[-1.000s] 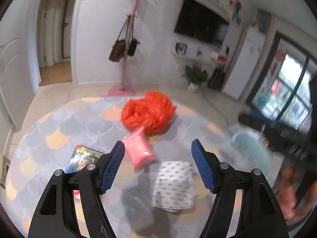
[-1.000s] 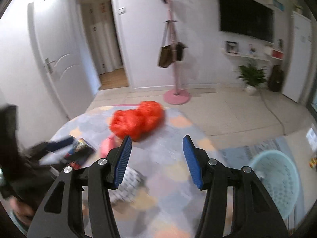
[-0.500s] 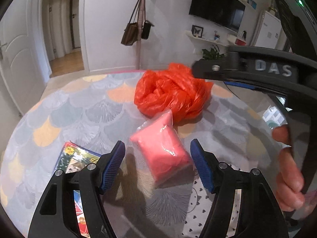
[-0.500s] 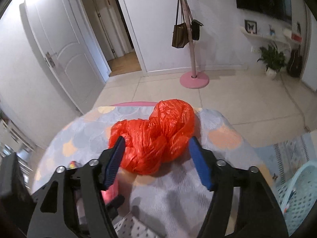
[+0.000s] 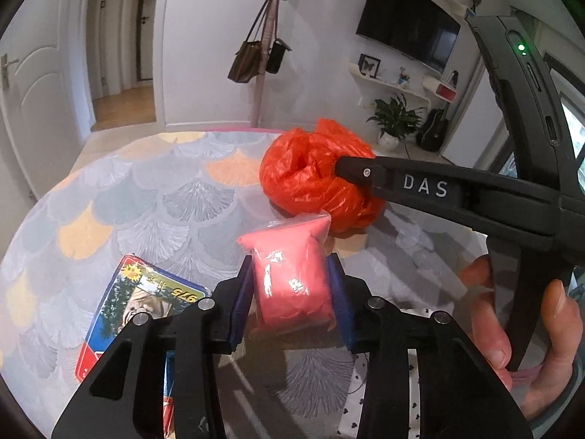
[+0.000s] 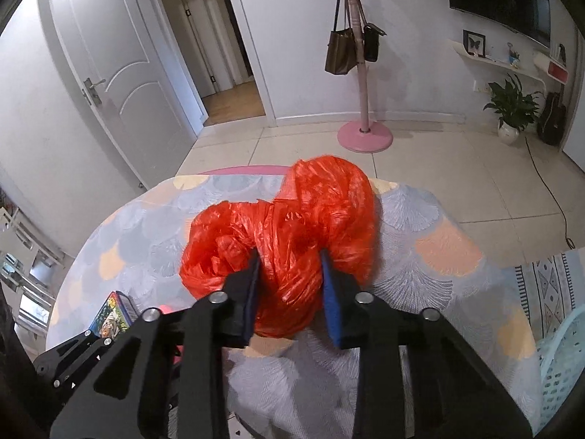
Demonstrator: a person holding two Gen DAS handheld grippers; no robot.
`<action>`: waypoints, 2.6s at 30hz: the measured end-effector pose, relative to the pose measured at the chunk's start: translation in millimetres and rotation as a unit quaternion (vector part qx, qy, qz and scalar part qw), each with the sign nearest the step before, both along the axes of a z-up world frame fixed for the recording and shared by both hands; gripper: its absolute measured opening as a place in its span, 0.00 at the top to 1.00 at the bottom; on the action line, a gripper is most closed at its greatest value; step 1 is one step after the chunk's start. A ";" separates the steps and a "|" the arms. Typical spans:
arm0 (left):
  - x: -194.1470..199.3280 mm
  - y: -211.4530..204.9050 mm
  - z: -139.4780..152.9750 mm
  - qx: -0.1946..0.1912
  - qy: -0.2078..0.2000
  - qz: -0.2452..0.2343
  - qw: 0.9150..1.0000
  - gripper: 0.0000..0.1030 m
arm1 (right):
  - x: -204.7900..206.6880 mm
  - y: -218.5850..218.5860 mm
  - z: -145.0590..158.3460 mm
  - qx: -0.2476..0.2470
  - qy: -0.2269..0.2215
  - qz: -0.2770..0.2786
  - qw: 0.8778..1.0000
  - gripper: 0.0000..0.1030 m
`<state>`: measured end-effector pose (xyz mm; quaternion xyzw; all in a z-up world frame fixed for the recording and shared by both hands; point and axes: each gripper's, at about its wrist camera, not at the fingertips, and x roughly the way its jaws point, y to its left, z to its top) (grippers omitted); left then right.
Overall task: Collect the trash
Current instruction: 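Grasp the red plastic bag with the right tool while the left tool grasps the pink packet, then carry both items over the blue basket and open both tools to drop them, then move both tools back over the table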
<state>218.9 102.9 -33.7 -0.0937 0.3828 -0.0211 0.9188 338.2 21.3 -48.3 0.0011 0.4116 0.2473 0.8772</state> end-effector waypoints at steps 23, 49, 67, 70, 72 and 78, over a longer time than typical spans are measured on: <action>-24.3 -73.9 77.8 -0.009 -0.090 -0.094 0.991 0.64 | -80.9 -126.3 97.9 0.029 -0.130 -0.094 0.987 0.77; 34.2 -319.6 23.9 -0.028 -0.002 -0.288 0.957 0.64 | -143.5 -405.1 -2.3 0.006 -0.008 -0.352 0.936 0.76; 36.8 -329.1 7.2 -0.042 0.022 -0.284 0.958 0.32 | -140.9 -442.7 -41.4 0.039 0.045 -0.382 0.922 0.56; 27.3 -314.3 19.2 -0.054 0.009 -0.276 0.959 0.32 | -148.8 -433.4 -26.9 0.040 0.031 -0.375 0.926 0.56; 20.5 -302.9 28.2 -0.059 0.000 -0.273 0.960 0.32 | -155.4 -420.4 -12.8 0.037 0.016 -0.363 0.931 0.56; -15.6 -250.2 67.1 -0.071 -0.046 -0.247 0.965 0.32 | -177.0 -360.6 31.3 0.024 -0.040 -0.316 0.948 0.55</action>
